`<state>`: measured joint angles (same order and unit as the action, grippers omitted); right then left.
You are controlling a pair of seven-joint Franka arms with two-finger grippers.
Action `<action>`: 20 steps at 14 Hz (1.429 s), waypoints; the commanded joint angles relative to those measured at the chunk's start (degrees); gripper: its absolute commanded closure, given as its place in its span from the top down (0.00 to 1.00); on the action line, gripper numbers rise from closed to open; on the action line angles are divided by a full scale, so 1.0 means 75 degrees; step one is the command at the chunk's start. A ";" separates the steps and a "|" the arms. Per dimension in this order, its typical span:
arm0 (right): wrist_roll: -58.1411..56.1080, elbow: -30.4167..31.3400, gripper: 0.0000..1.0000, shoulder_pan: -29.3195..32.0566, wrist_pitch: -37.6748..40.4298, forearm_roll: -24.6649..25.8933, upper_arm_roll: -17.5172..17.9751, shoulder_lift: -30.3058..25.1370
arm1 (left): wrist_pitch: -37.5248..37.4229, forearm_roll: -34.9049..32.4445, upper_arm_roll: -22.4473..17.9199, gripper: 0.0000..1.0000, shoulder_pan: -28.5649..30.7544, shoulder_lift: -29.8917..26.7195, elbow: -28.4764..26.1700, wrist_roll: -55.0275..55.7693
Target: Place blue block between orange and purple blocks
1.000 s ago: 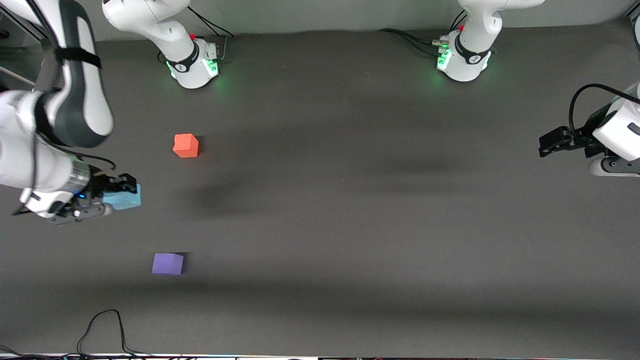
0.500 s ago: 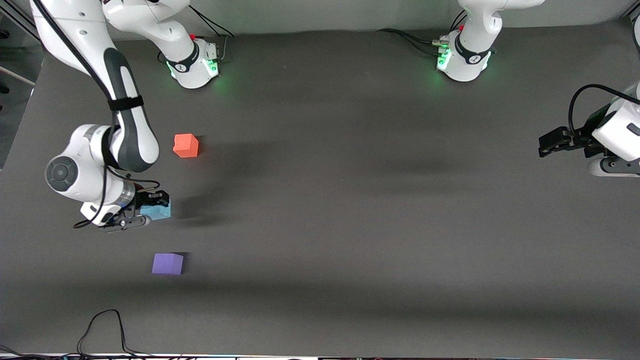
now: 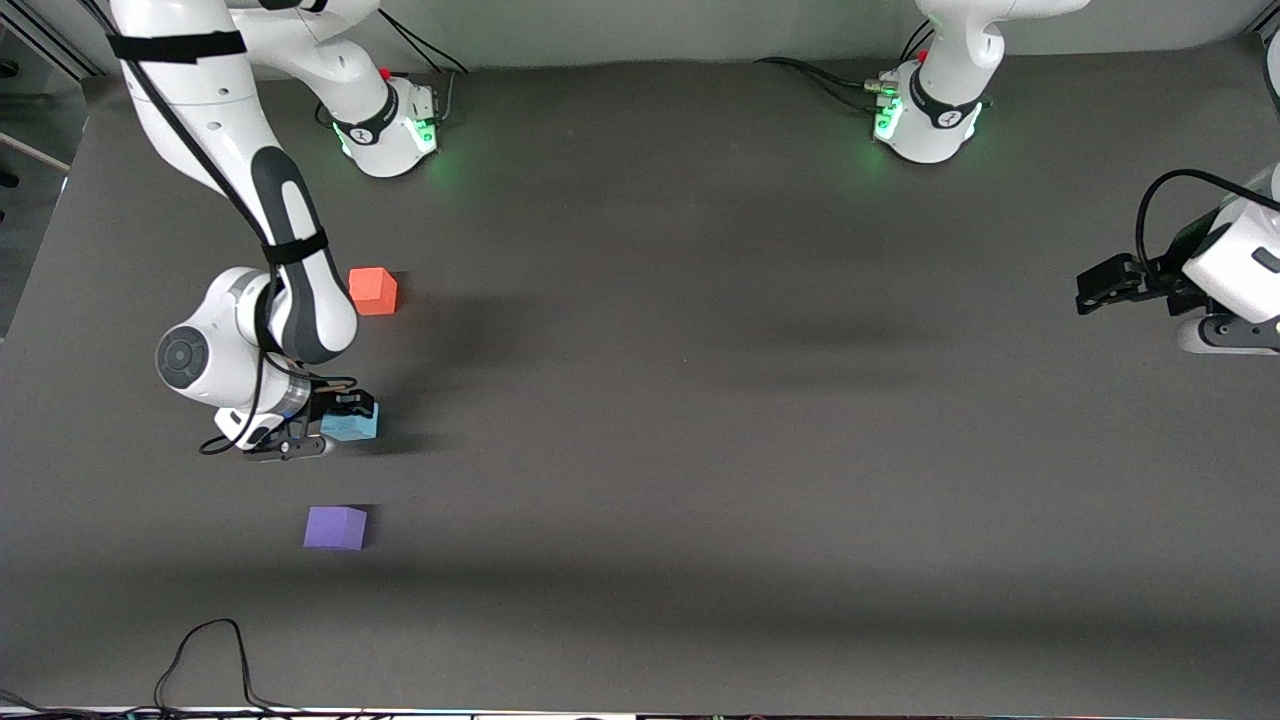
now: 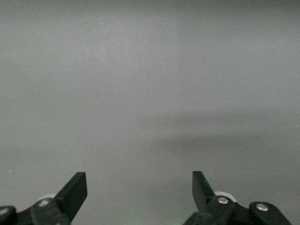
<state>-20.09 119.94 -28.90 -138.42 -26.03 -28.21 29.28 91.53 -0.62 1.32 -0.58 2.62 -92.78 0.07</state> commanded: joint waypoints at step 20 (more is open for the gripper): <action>0.0756 -0.4080 1.00 -0.0178 0.5257 0.2273 -0.0551 -0.2369 | 0.0065 0.0060 -0.0012 1.00 -0.0063 -0.0021 -0.0074 0.0142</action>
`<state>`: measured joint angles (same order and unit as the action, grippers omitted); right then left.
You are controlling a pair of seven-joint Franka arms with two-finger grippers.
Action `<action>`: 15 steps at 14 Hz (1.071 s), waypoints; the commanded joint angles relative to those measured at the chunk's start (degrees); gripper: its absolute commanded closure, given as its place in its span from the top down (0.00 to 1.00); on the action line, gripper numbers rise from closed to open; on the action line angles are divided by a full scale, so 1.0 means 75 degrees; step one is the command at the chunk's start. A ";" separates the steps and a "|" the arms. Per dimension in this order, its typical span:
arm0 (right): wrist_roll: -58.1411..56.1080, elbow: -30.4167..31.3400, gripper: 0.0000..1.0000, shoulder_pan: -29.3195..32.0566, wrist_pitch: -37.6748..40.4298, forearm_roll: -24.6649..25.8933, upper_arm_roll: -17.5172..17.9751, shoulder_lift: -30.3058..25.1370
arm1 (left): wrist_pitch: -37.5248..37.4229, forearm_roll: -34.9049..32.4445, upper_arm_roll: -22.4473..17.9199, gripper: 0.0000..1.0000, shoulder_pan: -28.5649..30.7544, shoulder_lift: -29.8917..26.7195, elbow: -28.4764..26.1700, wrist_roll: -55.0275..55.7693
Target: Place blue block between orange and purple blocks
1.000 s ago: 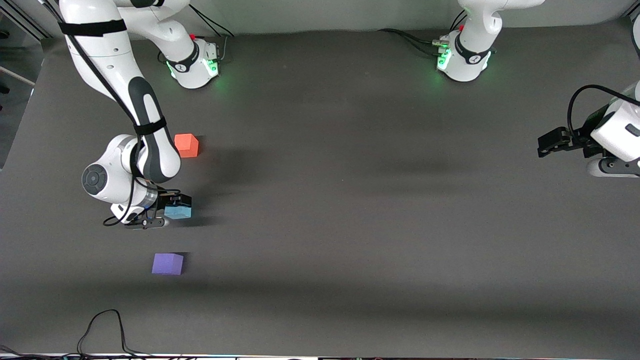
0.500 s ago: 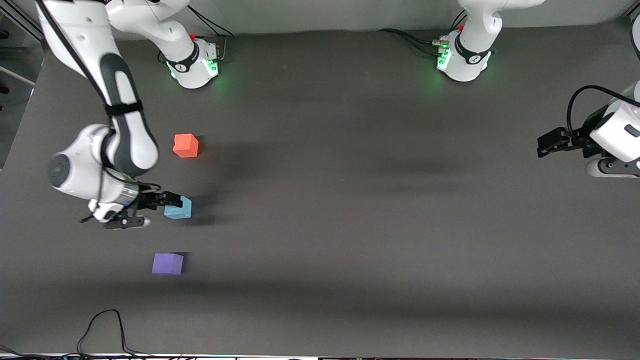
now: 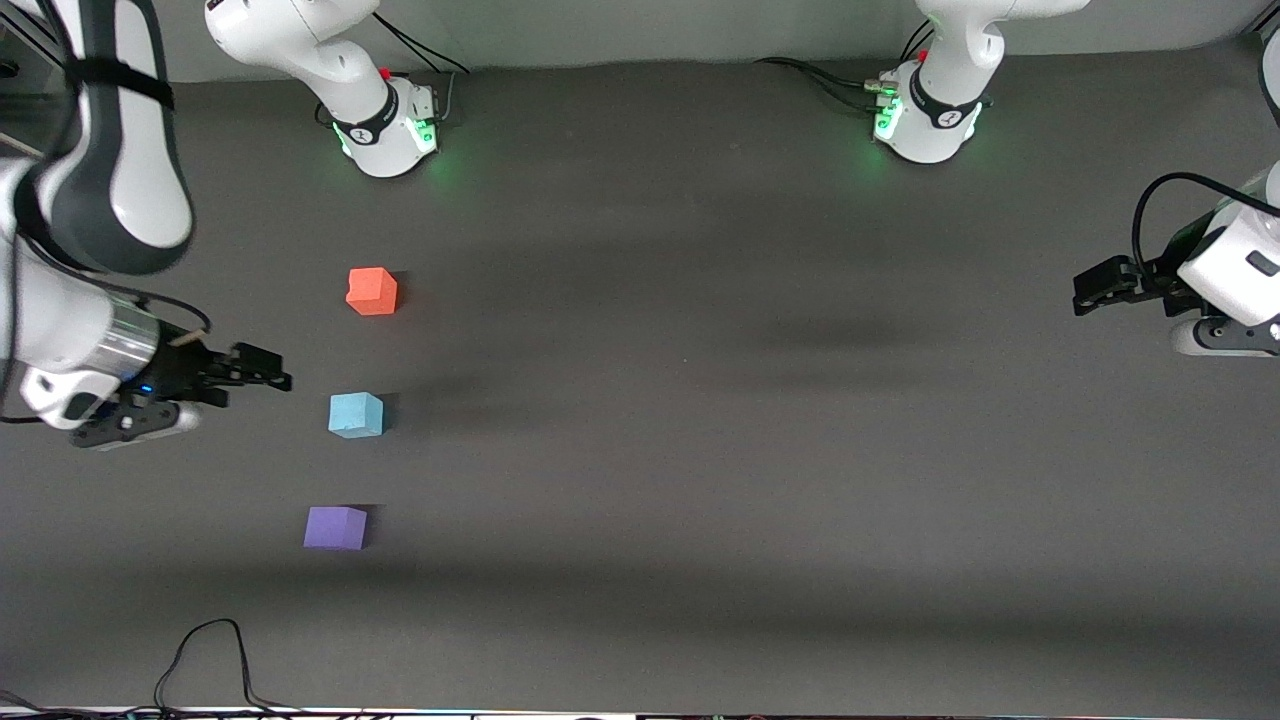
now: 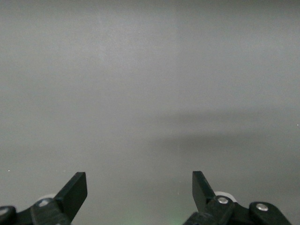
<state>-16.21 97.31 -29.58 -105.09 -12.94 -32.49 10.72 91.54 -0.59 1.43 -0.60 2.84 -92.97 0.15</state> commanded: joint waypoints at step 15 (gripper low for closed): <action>0.1634 -0.0072 1.00 0.3252 0.1579 0.1679 0.4180 -0.1675 | 0.0076 0.0055 -0.0026 1.00 -0.0072 -0.0051 -0.0096 0.0132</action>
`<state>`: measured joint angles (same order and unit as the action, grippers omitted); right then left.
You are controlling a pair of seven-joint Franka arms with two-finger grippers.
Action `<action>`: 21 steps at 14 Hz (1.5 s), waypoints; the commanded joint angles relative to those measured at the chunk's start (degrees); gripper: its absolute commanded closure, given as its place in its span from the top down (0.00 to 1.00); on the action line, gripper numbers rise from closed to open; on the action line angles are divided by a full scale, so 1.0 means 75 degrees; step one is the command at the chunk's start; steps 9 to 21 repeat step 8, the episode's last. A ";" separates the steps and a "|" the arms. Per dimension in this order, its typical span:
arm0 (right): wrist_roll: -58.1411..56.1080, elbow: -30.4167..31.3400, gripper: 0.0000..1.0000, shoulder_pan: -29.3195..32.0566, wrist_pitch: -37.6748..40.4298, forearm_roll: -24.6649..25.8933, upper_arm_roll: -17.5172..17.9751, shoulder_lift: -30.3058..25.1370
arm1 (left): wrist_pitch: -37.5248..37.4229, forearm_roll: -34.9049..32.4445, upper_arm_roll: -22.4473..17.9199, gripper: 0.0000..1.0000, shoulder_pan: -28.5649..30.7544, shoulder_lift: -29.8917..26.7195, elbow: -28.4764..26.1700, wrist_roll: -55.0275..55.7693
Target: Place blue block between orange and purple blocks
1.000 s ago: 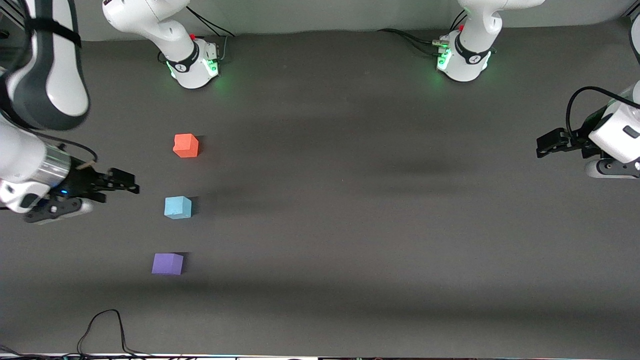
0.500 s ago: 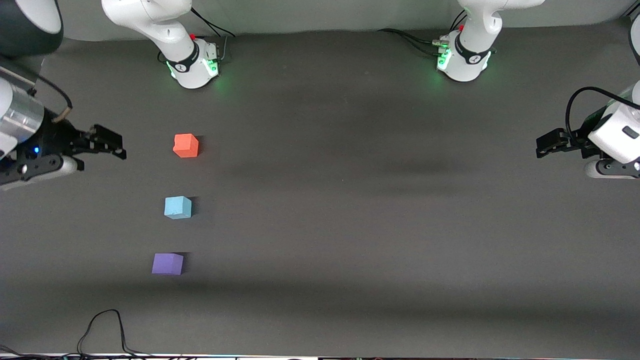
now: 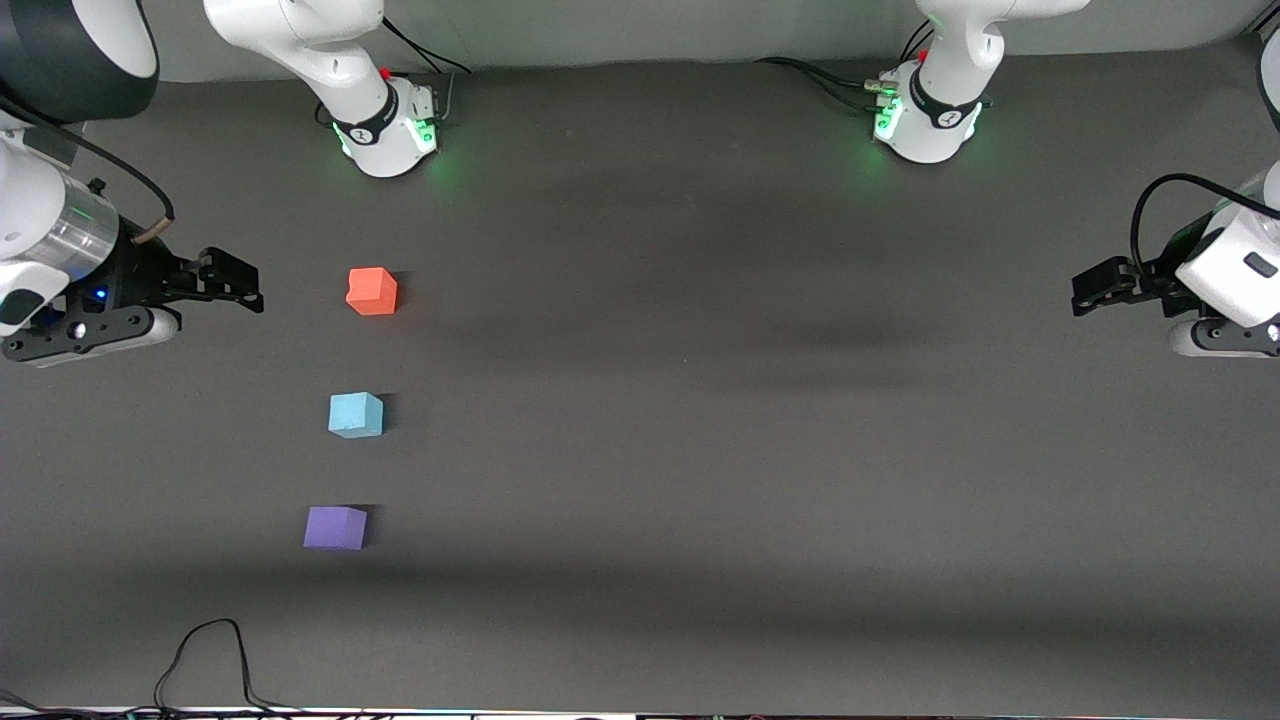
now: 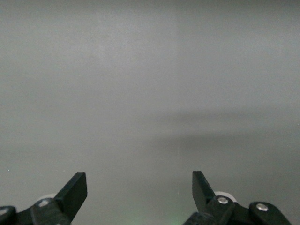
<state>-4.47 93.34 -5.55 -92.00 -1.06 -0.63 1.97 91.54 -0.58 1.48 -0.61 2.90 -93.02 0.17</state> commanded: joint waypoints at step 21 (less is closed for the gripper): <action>0.0068 0.0129 1.00 0.0048 -0.0108 0.0048 -0.0443 -0.0450 | 0.0088 0.0054 -0.0034 1.00 -0.0083 -0.0059 -0.0102 0.0130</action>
